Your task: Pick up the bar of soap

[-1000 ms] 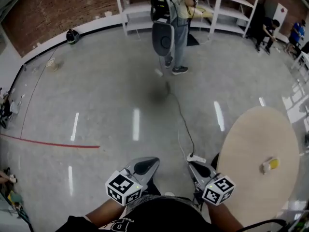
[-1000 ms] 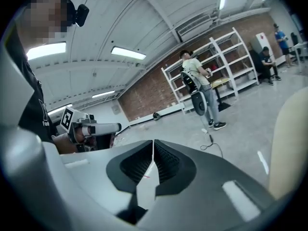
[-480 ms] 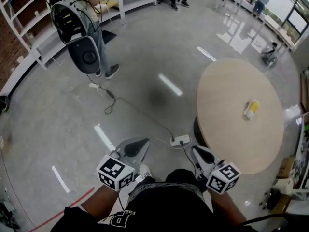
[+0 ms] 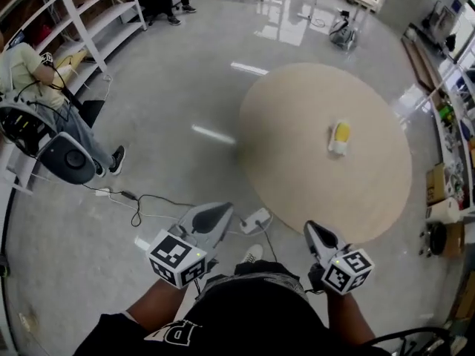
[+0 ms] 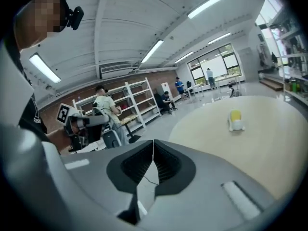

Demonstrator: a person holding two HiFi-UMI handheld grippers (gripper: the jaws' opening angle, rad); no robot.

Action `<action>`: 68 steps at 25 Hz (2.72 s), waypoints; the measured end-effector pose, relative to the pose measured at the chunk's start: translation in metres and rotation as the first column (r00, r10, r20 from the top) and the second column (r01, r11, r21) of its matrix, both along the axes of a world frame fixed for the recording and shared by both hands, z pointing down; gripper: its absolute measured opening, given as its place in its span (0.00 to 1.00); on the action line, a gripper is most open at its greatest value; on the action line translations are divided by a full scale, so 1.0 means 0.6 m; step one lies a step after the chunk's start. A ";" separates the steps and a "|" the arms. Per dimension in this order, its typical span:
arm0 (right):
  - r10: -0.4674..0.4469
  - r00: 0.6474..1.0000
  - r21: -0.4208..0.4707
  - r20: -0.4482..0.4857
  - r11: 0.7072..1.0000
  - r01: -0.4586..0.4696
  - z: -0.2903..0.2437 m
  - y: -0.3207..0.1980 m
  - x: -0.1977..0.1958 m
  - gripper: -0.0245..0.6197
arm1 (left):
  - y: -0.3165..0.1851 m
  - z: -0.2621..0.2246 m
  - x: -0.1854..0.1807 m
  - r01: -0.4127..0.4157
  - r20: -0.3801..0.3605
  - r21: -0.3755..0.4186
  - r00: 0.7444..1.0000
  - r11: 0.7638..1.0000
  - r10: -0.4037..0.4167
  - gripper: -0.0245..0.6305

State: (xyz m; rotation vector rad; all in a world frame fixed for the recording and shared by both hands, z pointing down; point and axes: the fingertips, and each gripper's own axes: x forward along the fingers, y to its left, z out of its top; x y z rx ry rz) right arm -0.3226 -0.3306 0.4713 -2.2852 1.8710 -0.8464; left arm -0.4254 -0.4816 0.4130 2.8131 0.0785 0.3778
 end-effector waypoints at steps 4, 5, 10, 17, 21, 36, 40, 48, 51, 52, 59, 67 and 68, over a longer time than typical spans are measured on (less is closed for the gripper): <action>0.081 0.996 0.028 0.025 0.996 -0.081 0.011 -0.013 0.110 0.06 | -0.014 -0.019 0.093 -0.070 0.048 0.091 0.997 0.993 0.066 0.05; 0.079 0.997 0.036 0.021 0.996 -0.079 0.012 -0.020 0.132 0.06 | -0.025 -0.009 0.111 -0.061 0.071 0.096 0.996 0.994 0.054 0.05; 0.127 0.992 0.052 0.021 0.990 -0.128 0.009 -0.022 0.237 0.06 | -0.024 0.002 0.223 -0.093 0.098 0.078 0.992 0.993 0.085 0.05; 0.257 0.966 0.047 0.030 0.965 -0.258 0.017 -0.019 0.326 0.06 | -0.017 0.029 0.359 -0.304 0.176 0.104 0.943 0.947 0.284 0.05; 0.378 0.926 0.049 0.014 0.925 -0.378 0.037 -0.007 0.400 0.07 | -0.014 0.047 0.456 -0.425 0.177 0.095 0.897 0.900 0.405 0.05; 0.607 0.754 -0.397 -0.250 0.646 -0.652 0.267 -0.122 0.819 0.41 | -0.220 0.193 0.749 -0.717 0.255 0.028 0.679 0.697 0.688 0.05; 0.579 0.768 -0.518 -0.272 0.585 -0.624 0.333 -0.117 0.864 0.50 | -0.226 0.225 0.768 -0.758 0.262 -0.041 0.621 0.651 0.739 0.05; 0.618 0.745 -0.536 -0.250 0.552 -0.639 0.381 -0.109 0.895 0.54 | -0.225 0.280 0.765 -0.783 0.280 -0.124 0.561 0.609 0.779 0.05; 0.596 0.751 -0.566 -0.285 0.528 -0.634 0.387 -0.108 0.902 0.56 | -0.215 0.283 0.762 -0.785 0.279 -0.134 0.556 0.605 0.783 0.05; 0.598 0.748 -0.570 -0.287 0.521 -0.635 0.388 -0.107 0.902 0.55 | -0.212 0.282 0.761 -0.784 0.278 -0.135 0.557 0.606 0.783 0.05; 0.597 0.768 -0.561 -0.234 0.562 -0.608 0.368 -0.122 0.870 0.52 | -0.192 0.249 0.729 -0.758 0.273 -0.140 0.589 0.637 0.761 0.05; 0.582 0.808 -0.485 -0.091 0.682 -0.547 0.363 -0.136 0.868 0.46 | -0.175 0.252 0.712 -0.751 0.273 -0.155 0.592 0.642 0.758 0.05; 0.577 0.812 -0.483 -0.093 0.687 -0.543 0.364 -0.137 0.867 0.46 | -0.173 0.253 0.710 -0.749 0.271 -0.156 0.594 0.644 0.757 0.05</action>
